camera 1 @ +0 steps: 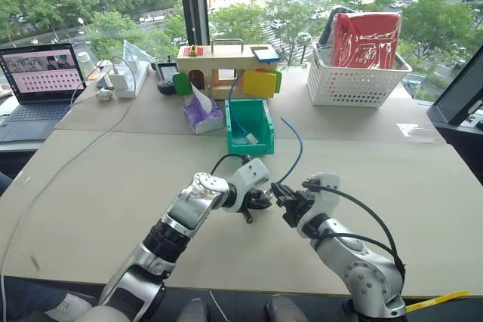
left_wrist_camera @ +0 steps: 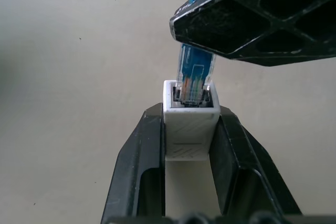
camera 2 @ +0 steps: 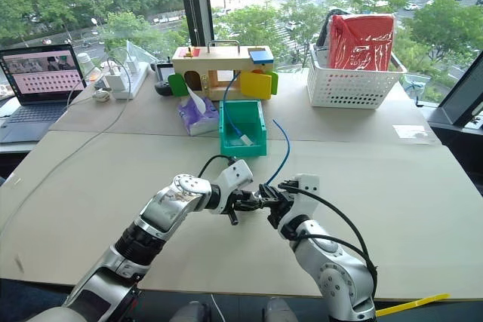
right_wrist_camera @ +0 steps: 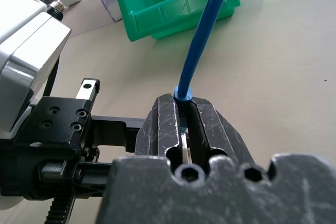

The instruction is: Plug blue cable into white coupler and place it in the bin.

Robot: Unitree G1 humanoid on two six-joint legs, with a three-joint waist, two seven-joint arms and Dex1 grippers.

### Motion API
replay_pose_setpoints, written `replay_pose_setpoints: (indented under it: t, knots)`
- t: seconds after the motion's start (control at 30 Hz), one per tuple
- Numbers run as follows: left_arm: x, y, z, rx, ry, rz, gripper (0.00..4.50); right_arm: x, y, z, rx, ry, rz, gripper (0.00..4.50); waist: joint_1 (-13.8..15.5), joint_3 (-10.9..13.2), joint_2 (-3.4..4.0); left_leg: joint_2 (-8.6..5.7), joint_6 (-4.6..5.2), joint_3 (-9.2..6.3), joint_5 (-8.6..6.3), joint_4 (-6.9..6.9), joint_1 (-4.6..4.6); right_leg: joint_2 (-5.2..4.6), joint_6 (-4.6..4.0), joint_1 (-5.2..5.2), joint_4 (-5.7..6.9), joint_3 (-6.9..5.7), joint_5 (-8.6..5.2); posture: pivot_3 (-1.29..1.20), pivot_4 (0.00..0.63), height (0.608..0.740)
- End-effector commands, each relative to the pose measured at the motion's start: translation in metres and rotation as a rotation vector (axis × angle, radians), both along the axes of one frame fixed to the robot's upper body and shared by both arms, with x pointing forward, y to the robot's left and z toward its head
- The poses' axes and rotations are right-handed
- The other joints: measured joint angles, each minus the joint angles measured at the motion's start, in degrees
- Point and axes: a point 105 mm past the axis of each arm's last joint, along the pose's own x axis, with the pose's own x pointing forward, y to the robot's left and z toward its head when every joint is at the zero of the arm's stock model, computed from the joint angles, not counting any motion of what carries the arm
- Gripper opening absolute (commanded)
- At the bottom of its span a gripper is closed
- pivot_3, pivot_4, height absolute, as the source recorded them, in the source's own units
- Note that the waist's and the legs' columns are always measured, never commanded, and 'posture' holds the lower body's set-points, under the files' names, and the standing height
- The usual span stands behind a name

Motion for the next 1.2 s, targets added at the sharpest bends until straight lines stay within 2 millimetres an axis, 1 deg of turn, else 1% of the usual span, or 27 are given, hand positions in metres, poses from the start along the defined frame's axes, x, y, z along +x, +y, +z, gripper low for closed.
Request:
replay_pose_setpoints:
  t: [0.03, 0.1, 0.2, 0.37, 0.4, 0.47, 0.53, 0.6, 0.67, 0.73, 0.83, 0.93, 1.07, 1.2]
  knots:
    - [-0.003, -0.012, 0.017, -0.021, -0.05, -0.048, 0.67, -0.019, 0.02, -0.038, -0.035, 0.186, 0.144, 0.0, 0.1, 0.0, -0.01, 0.0, 0.0, 0.0, 0.0, 0.0, 0.01, 0.0, 0.0, 0.01, -0.01, 0.0, 0.0, 0.0, 0.15, 0.733]
    - [-0.005, -0.012, 0.015, 0.005, -0.074, -0.073, 0.67, -0.022, 0.022, -0.039, -0.044, 0.194, 0.165, 0.0, 0.0, 0.0, -0.02, 0.0, 0.0, 0.0, 0.0, 0.0, 0.02, 0.0, 0.0, 0.01, -0.01, 0.0, 0.0, 0.0, 0.15, 0.733]
    - [-0.005, -0.012, 0.015, 0.016, -0.095, -0.076, 0.67, -0.024, 0.024, -0.046, -0.052, 0.23, 0.17, 0.0, 0.0, -0.2, -0.01, 0.0, 0.0, 0.0, 0.0, -0.04, 0.06, 0.0, -0.01, 0.03, -0.01, 0.0, -0.01, 0.0, 0.15, 0.733]
    - [-0.005, -0.013, 0.018, 0.007, -0.112, -0.077, 0.67, -0.029, 0.026, -0.059, -0.001, 0.309, 0.196, 0.0, 0.0, -0.4, -0.05, 0.0, 0.0, 0.0, 0.0, -0.05, 0.09, 0.0, -0.02, 0.05, -0.02, 0.0, -0.02, 0.0, 0.15, 0.733]
    - [-0.005, -0.013, 0.019, -0.004, -0.104, -0.074, 0.67, -0.03, 0.024, -0.062, 0.032, 0.324, 0.202, 0.0, 0.0, -0.4, -0.06, 0.01, 0.0, 0.0, 0.0, -0.06, 0.11, 0.0, -0.02, 0.06, -0.01, 0.0, -0.02, 0.0, 0.15, 0.733]
    - [-0.008, -0.011, 0.019, -0.01, -0.09, -0.082, 0.67, -0.029, 0.015, -0.073, 0.039, 0.35, 0.174, 0.0, 0.0, -0.5, -0.09, 0.01, 0.0, 0.0, 0.0, -0.06, 0.14, 0.01, -0.02, 0.09, -0.02, 0.0, -0.03, 0.0, 0.15, 0.733]
    - [-0.008, -0.006, 0.017, 0.003, -0.096, -0.073, 0.67, -0.036, 0.017, -0.081, 0.041, 0.373, 0.19, 0.0, -0.1, -0.6, -0.15, 0.02, 0.0, 0.01, -0.01, -0.08, 0.23, 0.01, -0.04, 0.19, -0.03, 0.0, -0.04, 0.0, 0.15, 0.733]
    - [-0.005, -0.001, 0.017, 0.008, -0.101, -0.051, 0.67, -0.038, 0.022, -0.079, 0.043, 0.362, 0.202, 0.0, -0.1, -0.6, -0.19, 0.03, 0.0, 0.01, -0.01, -0.24, 0.43, 0.02, -0.09, 0.34, -0.06, 0.0, -0.08, 0.0, 0.15, 0.733]
    - [-0.002, 0.003, 0.017, 0.011, -0.107, -0.031, 0.67, -0.037, 0.023, -0.077, 0.047, 0.358, 0.199, 0.0, -0.1, -0.6, -0.21, 0.05, -0.01, 0.01, -0.02, -0.36, 0.74, 0.02, -0.17, 0.59, -0.1, -0.02, -0.18, 0.0, 0.15, 0.733]
    - [0.0, 0.005, 0.018, 0.01, -0.109, -0.02, 0.67, -0.038, 0.024, -0.079, 0.052, 0.369, 0.205, 0.0, -0.2, -0.6, -0.21, 0.07, -0.01, 0.01, -0.02, -0.4, 0.83, 0.04, -0.21, 0.62, -0.1, -0.02, -0.22, 0.0, 0.15, 0.733]
    - [0.002, 0.009, 0.018, 0.015, -0.112, -0.008, 0.67, -0.046, 0.024, -0.084, 0.02, 0.389, 0.242, 0.0, -0.2, -0.6, -0.21, 0.07, -0.02, 0.01, -0.02, -0.41, 0.86, 0.05, -0.23, 0.65, -0.1, -0.02, -0.25, 0.0, 0.15, 0.733]
    - [0.003, 0.012, 0.018, 0.023, -0.114, 0.002, 0.67, -0.056, 0.024, -0.094, -0.003, 0.423, 0.276, 0.0, -0.1, -0.6, -0.23, 0.07, -0.02, 0.01, -0.02, -0.41, 0.87, 0.04, -0.21, 0.67, -0.1, -0.02, -0.27, 0.0, 0.15, 0.733]
    - [0.001, 0.014, 0.017, 0.029, -0.107, 0.003, 0.67, -0.06, 0.024, -0.103, -0.008, 0.447, 0.264, 0.0, 0.0, -1.1, -0.43, 0.08, -0.04, 0.0, -0.13, -0.44, 0.98, 0.04, -0.27, 0.76, -0.09, -0.04, -0.42, 0.0, 0.15, 0.733]
    - [0.0, 0.015, 0.016, 0.034, -0.096, 0.006, 0.67, -0.063, 0.028, -0.103, -0.005, 0.45, 0.268, 0.0, -0.1, -1.3, -0.48, 0.11, -0.05, 0.01, -0.24, -0.46, 1.08, 0.05, -0.33, 0.82, -0.09, -0.04, -0.53, 0.0, 0.15, 0.733]
